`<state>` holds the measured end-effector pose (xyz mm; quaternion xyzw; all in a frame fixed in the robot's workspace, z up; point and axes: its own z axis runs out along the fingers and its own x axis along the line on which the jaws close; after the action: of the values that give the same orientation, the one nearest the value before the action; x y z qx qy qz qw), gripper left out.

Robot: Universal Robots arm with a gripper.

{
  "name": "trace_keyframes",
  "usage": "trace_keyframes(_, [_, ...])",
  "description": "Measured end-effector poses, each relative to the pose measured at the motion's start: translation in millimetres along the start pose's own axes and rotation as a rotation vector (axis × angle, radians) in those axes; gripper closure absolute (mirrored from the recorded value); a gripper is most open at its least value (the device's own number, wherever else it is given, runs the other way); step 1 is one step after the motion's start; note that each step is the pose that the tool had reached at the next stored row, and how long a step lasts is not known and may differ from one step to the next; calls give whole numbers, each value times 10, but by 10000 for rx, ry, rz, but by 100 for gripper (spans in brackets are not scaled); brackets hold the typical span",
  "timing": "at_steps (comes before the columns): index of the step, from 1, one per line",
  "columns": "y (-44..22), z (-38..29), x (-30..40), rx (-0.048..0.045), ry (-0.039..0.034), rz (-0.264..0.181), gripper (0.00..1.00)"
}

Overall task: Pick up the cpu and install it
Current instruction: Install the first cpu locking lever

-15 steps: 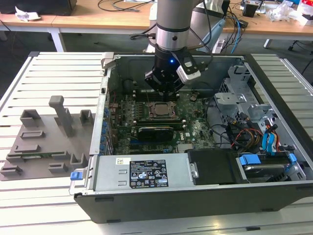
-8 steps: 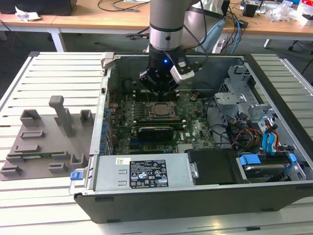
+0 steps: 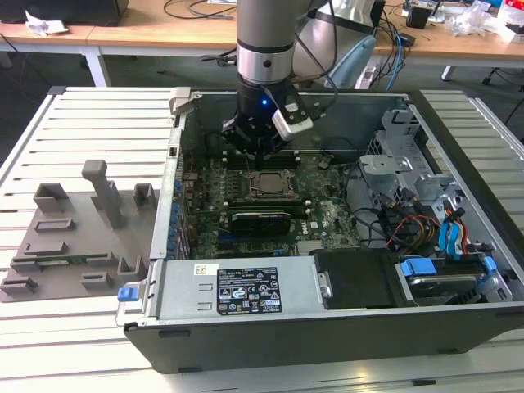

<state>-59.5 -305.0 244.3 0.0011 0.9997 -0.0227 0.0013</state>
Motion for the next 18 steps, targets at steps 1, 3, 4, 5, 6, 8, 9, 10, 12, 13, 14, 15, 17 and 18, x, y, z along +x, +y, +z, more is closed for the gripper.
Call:
trace_keyframes(1, [0,0,33,-1,0,1,89])
trace_keyframes(3, [0,0,63,-1,0,2,89])
trace_keyframes(4, [0,0,85,0,1,1,89])
trace_keyframes(5, [0,0,109,0,1,0,89])
trace_keyframes(6, [0,0,130,0,1,0,89])
trace_keyframes(8, [0,0,153,-1,0,1,89])
trace_keyframes(9, [0,-1,175,0,1,1,89])
trace_keyframes(10, [0,0,189,-1,0,1,89])
trace_keyframes(12, [0,0,227,0,0,1,89])
trace_keyframes(13, [0,0,234,-1,-1,1,89])
trace_keyframes(14, [0,-1,241,0,0,1,89])
trace_keyframes(15, [0,0,262,-1,0,1,89])
trace_keyframes(17, [0,-1,306,0,0,1,89])
trace_keyframes(18, [0,-1,312,0,0,1,89])
